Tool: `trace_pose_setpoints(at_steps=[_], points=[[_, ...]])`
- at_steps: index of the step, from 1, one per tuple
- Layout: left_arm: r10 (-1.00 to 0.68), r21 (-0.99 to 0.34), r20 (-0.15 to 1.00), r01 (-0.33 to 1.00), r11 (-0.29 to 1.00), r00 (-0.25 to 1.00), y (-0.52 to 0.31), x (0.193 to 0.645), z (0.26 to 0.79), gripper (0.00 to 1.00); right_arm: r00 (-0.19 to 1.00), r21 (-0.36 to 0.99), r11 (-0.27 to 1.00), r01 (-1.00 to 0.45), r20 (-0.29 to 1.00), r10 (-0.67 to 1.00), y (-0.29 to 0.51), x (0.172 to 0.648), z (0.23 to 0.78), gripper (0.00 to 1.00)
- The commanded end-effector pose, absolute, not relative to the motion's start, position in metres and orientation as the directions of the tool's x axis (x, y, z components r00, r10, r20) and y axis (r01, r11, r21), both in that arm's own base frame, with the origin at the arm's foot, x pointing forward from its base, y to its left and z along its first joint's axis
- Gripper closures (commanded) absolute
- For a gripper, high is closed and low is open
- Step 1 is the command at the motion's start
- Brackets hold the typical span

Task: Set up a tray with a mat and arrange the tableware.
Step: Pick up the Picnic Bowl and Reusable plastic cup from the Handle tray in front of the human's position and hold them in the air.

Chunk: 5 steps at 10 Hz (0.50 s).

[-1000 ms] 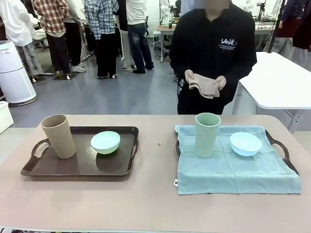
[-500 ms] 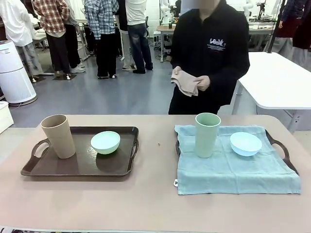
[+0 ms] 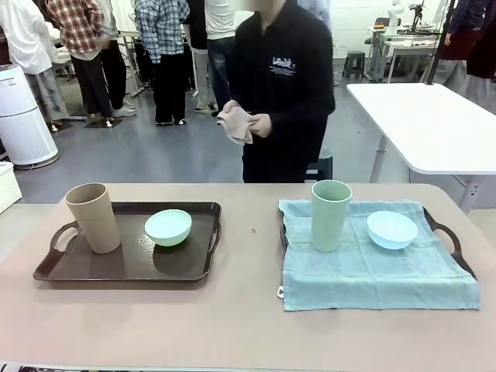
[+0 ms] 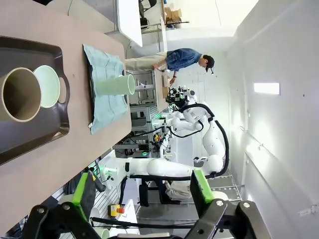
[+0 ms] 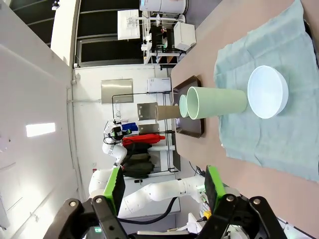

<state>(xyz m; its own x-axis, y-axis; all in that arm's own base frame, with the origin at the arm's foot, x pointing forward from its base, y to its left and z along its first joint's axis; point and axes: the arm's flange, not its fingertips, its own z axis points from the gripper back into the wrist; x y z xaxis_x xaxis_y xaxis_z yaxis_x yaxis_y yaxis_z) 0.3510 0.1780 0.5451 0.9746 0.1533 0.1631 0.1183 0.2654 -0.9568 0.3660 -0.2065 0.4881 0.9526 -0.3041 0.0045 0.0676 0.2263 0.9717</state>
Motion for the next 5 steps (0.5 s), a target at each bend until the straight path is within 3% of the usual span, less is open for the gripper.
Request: trace_pose_setpoints(at_steps=[1,5], points=[[0.150,-0.950,0.174,0.126,0.285,0.973,0.1797,0.3510,0.5454,0.00,0.948,0.970,0.236,0.058,0.020,-0.316,-0.2058,0.3666,0.4883,0.15],[0.150,-0.950,0.174,0.126,0.285,0.973,0.1797,0.3510,0.5454,0.00,0.948,0.970,0.236,0.058,0.020,-0.316,-0.2058,0.3666,0.4883,0.15]])
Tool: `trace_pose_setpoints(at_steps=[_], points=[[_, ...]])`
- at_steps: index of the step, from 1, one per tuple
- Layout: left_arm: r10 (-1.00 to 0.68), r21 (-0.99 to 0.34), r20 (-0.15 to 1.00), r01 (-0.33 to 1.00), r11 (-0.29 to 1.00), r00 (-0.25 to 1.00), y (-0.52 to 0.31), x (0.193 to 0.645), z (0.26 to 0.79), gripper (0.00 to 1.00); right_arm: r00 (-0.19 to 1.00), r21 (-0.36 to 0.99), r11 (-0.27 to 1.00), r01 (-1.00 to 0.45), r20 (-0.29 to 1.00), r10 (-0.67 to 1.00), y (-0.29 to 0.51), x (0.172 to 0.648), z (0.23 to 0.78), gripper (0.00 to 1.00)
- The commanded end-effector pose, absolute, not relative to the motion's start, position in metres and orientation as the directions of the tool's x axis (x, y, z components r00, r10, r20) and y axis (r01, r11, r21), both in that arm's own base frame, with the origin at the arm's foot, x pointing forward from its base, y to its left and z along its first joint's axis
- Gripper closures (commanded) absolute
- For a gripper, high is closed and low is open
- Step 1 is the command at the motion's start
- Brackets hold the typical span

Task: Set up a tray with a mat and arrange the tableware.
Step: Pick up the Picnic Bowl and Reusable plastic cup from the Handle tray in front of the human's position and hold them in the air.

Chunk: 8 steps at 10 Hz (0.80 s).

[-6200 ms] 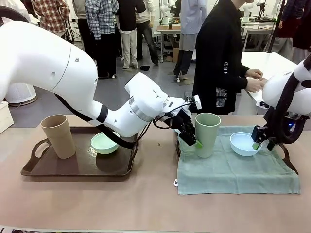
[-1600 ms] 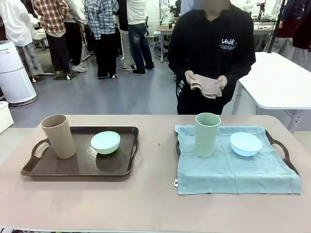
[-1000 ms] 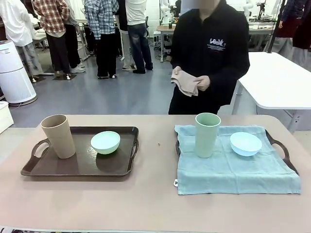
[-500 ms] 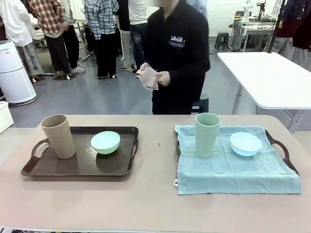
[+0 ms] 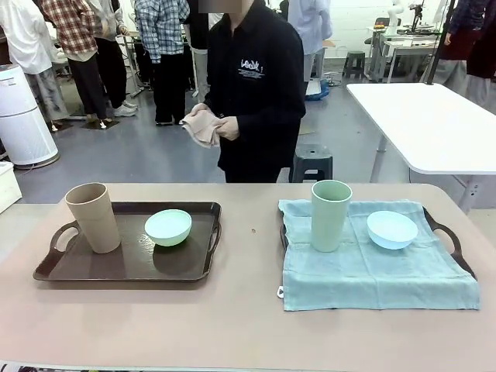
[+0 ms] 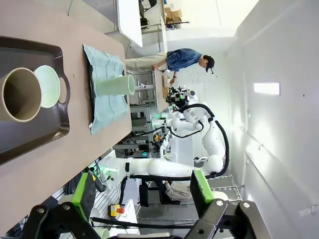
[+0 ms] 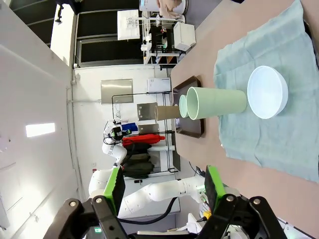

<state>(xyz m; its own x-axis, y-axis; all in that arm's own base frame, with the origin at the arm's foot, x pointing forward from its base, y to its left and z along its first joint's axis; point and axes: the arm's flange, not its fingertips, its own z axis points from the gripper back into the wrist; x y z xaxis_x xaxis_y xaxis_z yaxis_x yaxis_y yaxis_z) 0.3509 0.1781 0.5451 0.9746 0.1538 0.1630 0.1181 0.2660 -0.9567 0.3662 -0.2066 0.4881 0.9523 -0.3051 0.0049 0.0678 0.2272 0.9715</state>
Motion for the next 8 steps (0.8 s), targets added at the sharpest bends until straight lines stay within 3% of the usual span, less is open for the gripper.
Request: trace_pose_setpoints(at_steps=[1,8], points=[[0.150,-0.950,0.174,0.126,0.285,0.973,0.1797,0.3510,0.5454,0.00,0.948,0.970,0.236,0.058,0.020,-0.316,-0.2058,0.3666,0.4883,0.15],[0.150,-0.950,0.174,0.126,0.285,0.973,0.1797,0.3510,0.5454,0.00,0.948,0.970,0.236,0.058,0.020,-0.316,-0.2058,0.3666,0.4883,0.15]])
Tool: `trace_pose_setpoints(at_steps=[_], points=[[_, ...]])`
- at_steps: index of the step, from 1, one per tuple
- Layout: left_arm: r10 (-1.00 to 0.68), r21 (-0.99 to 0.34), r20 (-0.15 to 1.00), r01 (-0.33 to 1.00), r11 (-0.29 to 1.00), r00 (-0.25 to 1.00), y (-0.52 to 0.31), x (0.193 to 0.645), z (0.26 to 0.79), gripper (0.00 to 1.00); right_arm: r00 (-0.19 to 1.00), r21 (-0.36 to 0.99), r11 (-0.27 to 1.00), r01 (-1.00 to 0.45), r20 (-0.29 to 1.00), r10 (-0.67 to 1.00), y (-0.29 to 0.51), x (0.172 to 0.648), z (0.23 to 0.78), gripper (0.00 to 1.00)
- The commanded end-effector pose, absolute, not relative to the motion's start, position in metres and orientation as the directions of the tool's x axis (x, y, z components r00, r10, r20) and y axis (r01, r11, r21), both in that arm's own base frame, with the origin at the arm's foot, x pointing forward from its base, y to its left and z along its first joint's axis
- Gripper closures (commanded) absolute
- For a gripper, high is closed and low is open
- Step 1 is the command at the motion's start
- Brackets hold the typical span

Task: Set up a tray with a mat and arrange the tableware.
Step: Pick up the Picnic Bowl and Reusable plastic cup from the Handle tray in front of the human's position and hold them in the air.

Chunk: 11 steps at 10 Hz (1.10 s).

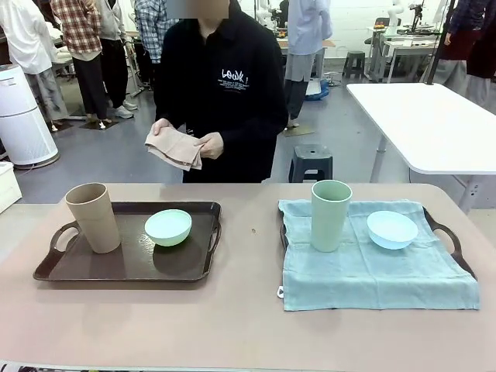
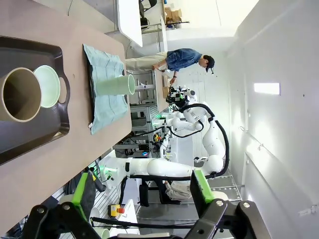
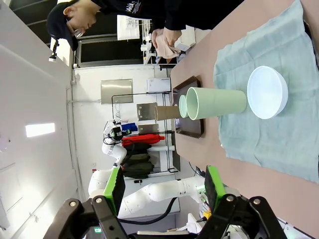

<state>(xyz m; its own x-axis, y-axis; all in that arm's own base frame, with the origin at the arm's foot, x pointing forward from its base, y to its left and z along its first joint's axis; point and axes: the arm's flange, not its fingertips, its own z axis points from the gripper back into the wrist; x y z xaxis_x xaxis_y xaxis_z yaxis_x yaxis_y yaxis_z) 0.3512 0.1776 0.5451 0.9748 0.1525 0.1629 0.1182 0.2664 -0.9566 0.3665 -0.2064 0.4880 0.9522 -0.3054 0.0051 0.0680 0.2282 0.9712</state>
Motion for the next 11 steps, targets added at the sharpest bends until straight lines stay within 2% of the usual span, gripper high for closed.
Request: trace_pose_setpoints(at_steps=[1,11], points=[[0.150,-0.950,0.174,0.126,0.285,0.973,0.1797,0.3510,0.5454,0.00,0.948,0.970,0.236,0.058,0.020,-0.316,-0.2058,0.3666,0.4883,0.15],[0.150,-0.950,0.174,0.126,0.285,0.973,0.1797,0.3510,0.5454,0.00,0.948,0.970,0.236,0.058,0.020,-0.316,-0.2058,0.3666,0.4883,0.15]])
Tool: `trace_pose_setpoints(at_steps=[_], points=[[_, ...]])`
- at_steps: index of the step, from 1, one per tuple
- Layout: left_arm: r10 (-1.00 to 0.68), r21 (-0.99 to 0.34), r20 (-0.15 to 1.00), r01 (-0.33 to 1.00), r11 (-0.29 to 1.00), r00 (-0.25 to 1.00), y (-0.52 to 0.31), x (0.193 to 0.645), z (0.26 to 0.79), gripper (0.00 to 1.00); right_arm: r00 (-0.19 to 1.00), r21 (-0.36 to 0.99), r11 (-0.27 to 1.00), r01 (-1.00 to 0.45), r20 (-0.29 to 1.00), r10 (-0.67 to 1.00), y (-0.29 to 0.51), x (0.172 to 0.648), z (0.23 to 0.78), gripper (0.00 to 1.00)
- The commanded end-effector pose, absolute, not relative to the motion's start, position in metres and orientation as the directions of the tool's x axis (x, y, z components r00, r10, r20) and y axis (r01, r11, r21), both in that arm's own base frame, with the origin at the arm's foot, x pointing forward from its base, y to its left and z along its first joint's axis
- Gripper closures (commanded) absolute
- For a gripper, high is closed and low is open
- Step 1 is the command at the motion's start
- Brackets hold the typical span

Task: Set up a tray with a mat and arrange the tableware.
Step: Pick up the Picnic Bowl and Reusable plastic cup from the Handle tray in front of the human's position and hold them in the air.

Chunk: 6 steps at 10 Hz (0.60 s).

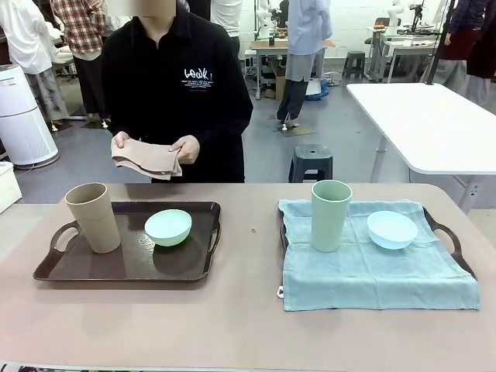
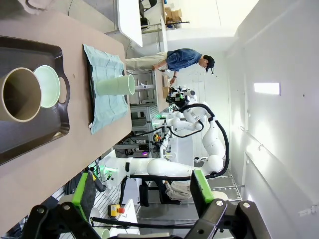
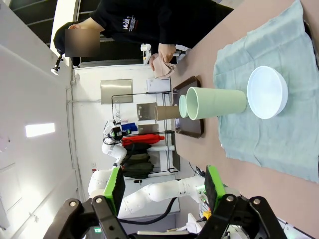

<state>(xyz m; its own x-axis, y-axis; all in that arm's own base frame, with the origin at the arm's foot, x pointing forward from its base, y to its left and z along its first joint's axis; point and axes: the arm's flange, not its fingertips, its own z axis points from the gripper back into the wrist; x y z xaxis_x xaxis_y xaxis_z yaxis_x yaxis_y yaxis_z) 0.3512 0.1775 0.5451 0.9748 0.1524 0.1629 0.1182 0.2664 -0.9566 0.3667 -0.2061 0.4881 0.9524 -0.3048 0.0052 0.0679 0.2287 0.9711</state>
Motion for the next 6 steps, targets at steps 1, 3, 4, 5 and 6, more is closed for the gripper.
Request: trace_pose_setpoints(at_steps=[1,3,4,5,6], points=[[0.150,-0.950,0.174,0.126,0.285,0.973,0.1797,0.3510,0.5454,0.00,0.948,0.970,0.236,0.058,0.020,-0.316,-0.2058,0.3666,0.4883,0.15],[0.150,-0.950,0.174,0.126,0.285,0.973,0.1797,0.3510,0.5454,0.00,0.948,0.970,0.236,0.058,0.020,-0.316,-0.2058,0.3666,0.4883,0.15],[0.150,-0.950,0.174,0.126,0.285,0.973,0.1797,0.3510,0.5454,0.00,0.948,0.970,0.236,0.058,0.020,-0.316,-0.2058,0.3666,0.4883,0.15],[0.150,-0.950,0.174,0.126,0.285,0.973,0.1797,0.3510,0.5454,0.00,0.948,0.970,0.236,0.058,0.020,-0.316,-0.2058,0.3666,0.4883,0.15],[0.150,-0.950,0.174,0.126,0.285,0.973,0.1797,0.3510,0.5454,0.00,0.948,0.970,0.236,0.058,0.020,-0.316,-0.2058,0.3666,0.4883,0.15]])
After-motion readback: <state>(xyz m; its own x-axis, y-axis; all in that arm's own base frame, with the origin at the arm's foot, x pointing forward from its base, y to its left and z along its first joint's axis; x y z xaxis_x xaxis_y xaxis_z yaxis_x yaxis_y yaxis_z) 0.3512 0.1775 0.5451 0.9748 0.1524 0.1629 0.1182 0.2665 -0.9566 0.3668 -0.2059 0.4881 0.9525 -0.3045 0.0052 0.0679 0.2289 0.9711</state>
